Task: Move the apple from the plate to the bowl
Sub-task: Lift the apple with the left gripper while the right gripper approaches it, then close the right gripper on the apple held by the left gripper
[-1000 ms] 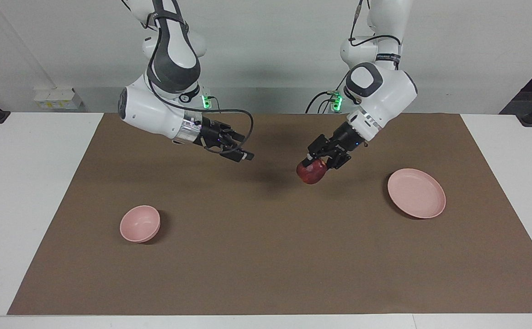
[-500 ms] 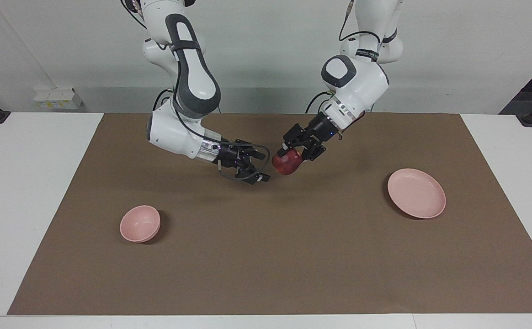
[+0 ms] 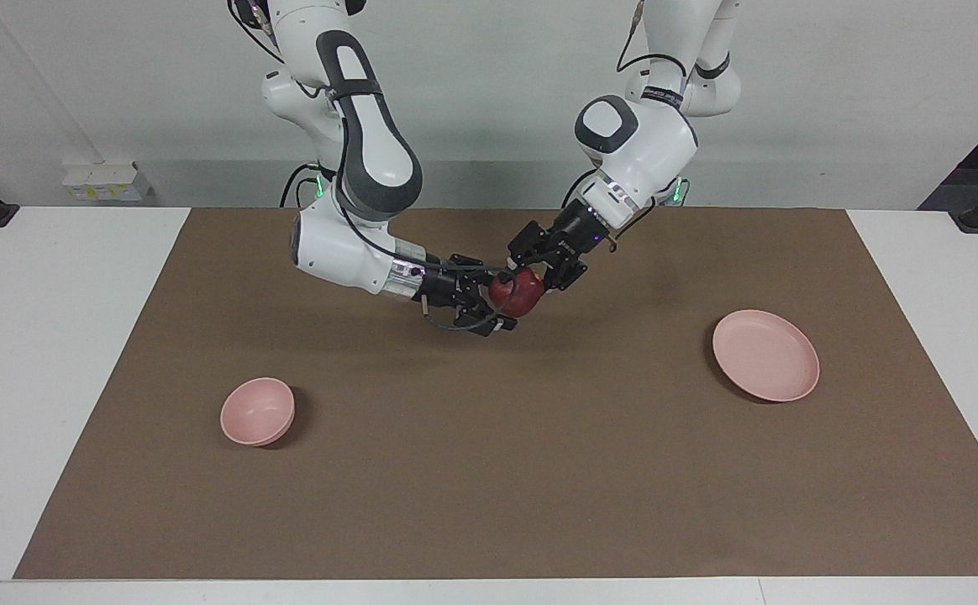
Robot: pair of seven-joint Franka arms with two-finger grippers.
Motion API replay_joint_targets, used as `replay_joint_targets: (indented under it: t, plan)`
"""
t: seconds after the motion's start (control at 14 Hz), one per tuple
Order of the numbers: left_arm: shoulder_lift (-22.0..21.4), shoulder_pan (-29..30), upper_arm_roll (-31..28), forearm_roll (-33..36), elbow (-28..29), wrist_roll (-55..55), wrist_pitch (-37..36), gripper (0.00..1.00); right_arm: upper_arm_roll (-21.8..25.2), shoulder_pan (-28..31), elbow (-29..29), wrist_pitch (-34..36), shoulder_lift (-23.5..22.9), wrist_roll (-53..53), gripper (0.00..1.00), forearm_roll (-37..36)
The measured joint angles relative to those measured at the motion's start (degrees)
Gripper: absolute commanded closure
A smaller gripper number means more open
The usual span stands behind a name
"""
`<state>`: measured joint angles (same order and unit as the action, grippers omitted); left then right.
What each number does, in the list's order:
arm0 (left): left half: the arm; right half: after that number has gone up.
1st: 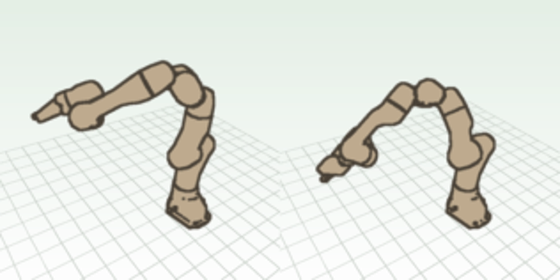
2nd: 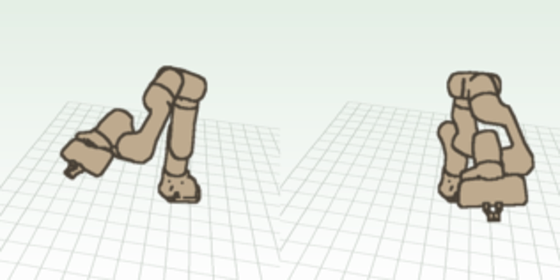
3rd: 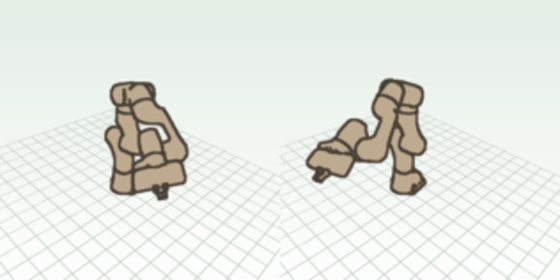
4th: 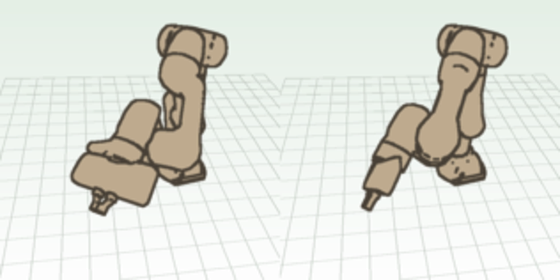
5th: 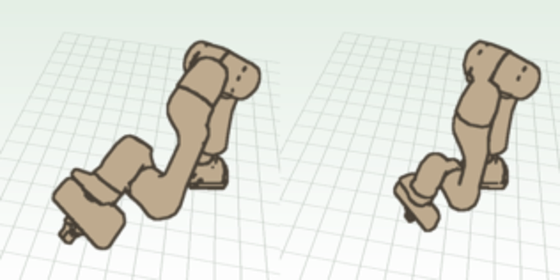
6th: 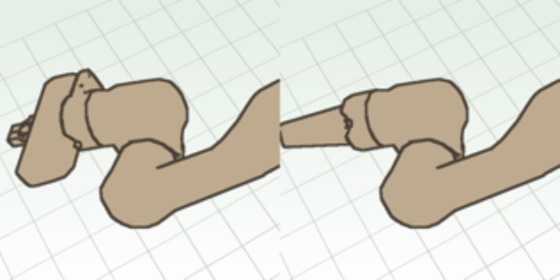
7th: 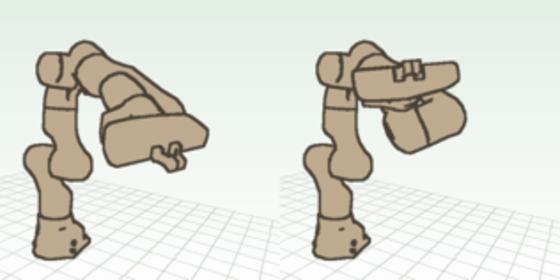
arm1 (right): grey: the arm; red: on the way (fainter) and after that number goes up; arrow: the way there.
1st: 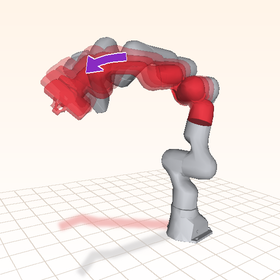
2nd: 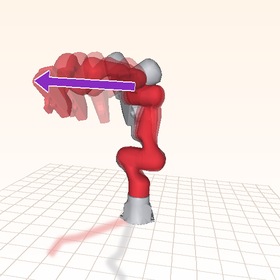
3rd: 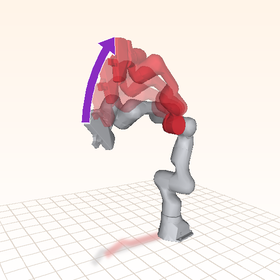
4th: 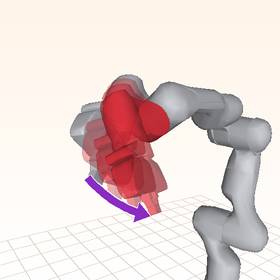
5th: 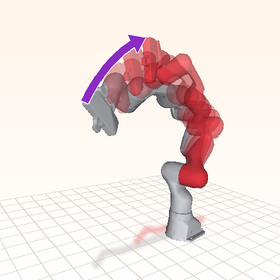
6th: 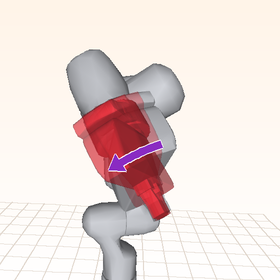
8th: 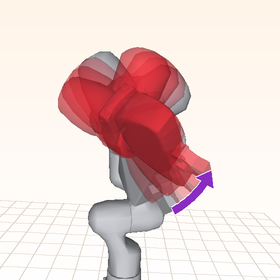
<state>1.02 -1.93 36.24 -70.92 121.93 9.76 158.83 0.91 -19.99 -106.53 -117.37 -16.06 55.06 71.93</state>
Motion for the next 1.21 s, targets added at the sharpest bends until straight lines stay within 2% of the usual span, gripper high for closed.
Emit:
replay_joint_targets:
  t: [0.07, 0.14, 0.21, 0.29, 0.71, 0.79, 0.86, 0.93, 1.0, 1.21]
  plan:
    - [0.0, 0.0, 0.1, 0.0, 0.0, 0.0, 0.0, 1.0, 0.1, 0.1, 0.0, 0.8, 0.0, 0.0, 0.0, 0.6]
    - [0.0, 0.0, 0.2, 0.0, 0.0, 0.0, 0.0, 1.0, 0.2, 0.2, 0.1, 1.5, 0.0, 0.0, 0.1, 1.3]
    - [0.0, 0.0, 0.3, 0.0, 0.0, 0.0, 0.0, 1.0, 0.2, 0.1, 0.2, 1.9, 0.0, 0.0, 0.78, 1.7]
    - [0.0, 0.0, 0.4, 0.0, 0.1, 0.0, -0.1, 1.0, 0.2, 0.1, 0.3, 1.9, 0.0, -0.2, 1.0, 2.5]
    - [0.0, 0.0, 0.3, 0.0, 0.0, -0.1, -0.1, 1.0, 0.2, 0.1, 0.3, 2.3, 0.2, -0.6, 1.0, 4.2]
    - [0.0, 0.0, 0.3, 0.0, 0.0, -0.1, -0.1, 0.93, 0.2, 0.1, 0.3, 2.3, 0.2, -0.6, 1.0, 4.2]
    - [0.0, 0.0, 0.3, 0.0, 0.0, -0.1, -0.1, 0.64, 0.2, 0.1, 0.3, 2.3, 0.2, -0.6, 1.0, 4.2]
    - [0.0, 0.0, 0.3, 0.0, 0.0, -0.1, -0.1, 0.27, 0.2, 0.1, 0.3, 2.3, 0.2, -0.6, 1.0, 4.2]
    - [0.0, 0.0, 0.3, 0.0, 0.0, -0.1, -0.2, 0.0, 0.2, 0.1, 0.3, 2.3, 0.2, -0.6, 1.0, 4.2]
    - [-0.2, 0.0, 0.2, 0.0, -0.2, -0.1, -0.7, 0.0, 0.2, 0.1, 0.4, 2.4, 0.3, -0.6, 1.0, 4.2]
